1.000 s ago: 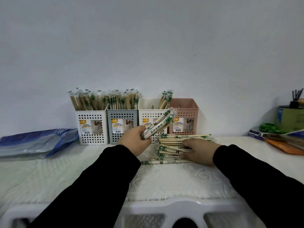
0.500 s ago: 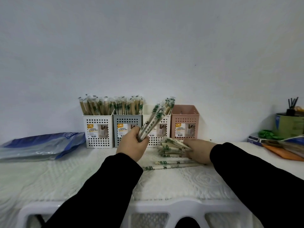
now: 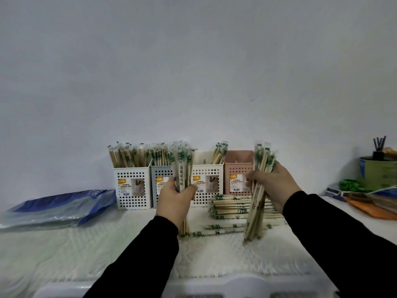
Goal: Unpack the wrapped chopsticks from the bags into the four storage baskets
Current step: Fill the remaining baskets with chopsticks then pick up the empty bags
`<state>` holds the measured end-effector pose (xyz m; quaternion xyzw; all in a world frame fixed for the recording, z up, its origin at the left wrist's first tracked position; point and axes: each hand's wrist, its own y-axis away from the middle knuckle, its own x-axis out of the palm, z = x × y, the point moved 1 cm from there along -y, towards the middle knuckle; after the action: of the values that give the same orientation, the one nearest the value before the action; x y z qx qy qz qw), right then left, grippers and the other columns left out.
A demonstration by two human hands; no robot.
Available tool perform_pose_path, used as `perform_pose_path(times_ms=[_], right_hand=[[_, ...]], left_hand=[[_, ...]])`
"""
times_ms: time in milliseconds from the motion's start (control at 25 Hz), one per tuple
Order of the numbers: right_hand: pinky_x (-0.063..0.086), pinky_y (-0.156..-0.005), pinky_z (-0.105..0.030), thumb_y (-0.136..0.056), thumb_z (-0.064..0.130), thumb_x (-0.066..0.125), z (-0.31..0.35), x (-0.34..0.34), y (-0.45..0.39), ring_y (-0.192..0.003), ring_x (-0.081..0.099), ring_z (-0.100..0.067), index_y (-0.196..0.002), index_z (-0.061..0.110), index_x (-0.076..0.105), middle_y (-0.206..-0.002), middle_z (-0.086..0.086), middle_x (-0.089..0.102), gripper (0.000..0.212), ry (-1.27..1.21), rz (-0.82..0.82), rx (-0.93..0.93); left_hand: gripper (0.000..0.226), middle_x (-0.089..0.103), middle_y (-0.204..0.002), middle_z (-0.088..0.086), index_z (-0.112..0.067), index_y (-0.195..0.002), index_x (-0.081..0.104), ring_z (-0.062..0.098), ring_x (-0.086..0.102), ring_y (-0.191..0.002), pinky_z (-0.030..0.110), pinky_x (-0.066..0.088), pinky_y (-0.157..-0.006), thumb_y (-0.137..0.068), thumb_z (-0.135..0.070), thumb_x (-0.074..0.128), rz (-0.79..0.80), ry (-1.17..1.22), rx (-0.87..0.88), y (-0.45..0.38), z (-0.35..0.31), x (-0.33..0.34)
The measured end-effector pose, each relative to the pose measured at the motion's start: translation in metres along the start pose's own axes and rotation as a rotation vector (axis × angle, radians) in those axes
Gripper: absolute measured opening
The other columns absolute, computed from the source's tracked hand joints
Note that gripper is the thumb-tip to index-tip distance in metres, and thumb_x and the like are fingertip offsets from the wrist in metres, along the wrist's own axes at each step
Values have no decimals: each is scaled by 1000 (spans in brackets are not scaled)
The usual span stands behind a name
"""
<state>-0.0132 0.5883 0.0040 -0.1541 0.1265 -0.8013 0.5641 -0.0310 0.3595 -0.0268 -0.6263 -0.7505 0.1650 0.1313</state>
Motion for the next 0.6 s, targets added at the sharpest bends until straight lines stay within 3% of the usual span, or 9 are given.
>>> perform_pose_path(times_ms=[80, 160, 240, 320, 440, 520, 600], right_hand=[[54, -64, -43, -74, 3, 74, 9, 3, 2, -53, 60, -27, -96, 4, 58, -76, -18, 65, 27, -83, -51, 47], [47, -55, -35, -76, 7, 74, 22, 8, 2, -44, 49, -23, -78, 5, 60, -61, -14, 55, 15, -130, -69, 18], [42, -55, -35, -77, 13, 74, 33, 14, 3, -41, 41, -21, -67, 7, 60, -49, -7, 47, 19, -146, -75, -62], [41, -56, -35, -78, 20, 75, 39, 20, 7, -39, 40, -21, -57, 12, 59, -42, -2, 45, 28, -164, -53, -123], [43, -68, -39, -75, 39, 73, 29, 20, 13, -47, 46, -23, -54, 5, 62, -45, -5, 50, 42, -42, 71, -102], [46, -76, -37, -71, 56, 68, 29, 10, 12, -60, 52, -23, -54, 8, 66, -58, -10, 56, 51, 236, 135, -52], [43, -64, -30, -67, 69, 63, 43, 0, 10, -60, 50, -22, -66, 12, 70, -64, -10, 53, 58, 595, 189, 6]], left_hand=[[18, 63, -76, 14, -5, -92, 59, 17, 54, -57, 26, 45, -54, -86, -18, 68, -3, 38, -7, -3, -14, 0], [45, 60, -78, 16, 2, -123, 53, 17, 54, -54, 26, 46, -53, -87, -21, 68, -8, 119, -10, -8, -31, 2], [57, 57, -74, 13, -8, -136, 44, 20, 50, -55, 30, 46, -58, -88, -29, 68, -34, 140, -6, -8, -47, 4], [28, 55, -71, 13, -21, -108, 54, 21, 49, -57, 38, 48, -63, -89, -36, 67, -84, 125, 38, -5, -56, 4], [41, 60, -61, 5, -4, -107, 61, 15, 51, -49, 36, 52, -64, -88, -40, 66, -12, 0, -7, 0, -48, -4], [44, 62, -68, 3, -1, -96, 63, 14, 53, -56, 34, 50, -63, -86, -43, 65, 79, -256, -63, 0, -49, -14], [38, 52, -64, 1, -9, -80, 58, 14, 48, -54, 27, 38, -51, -85, -46, 65, 129, -628, -46, -4, -59, -25]])
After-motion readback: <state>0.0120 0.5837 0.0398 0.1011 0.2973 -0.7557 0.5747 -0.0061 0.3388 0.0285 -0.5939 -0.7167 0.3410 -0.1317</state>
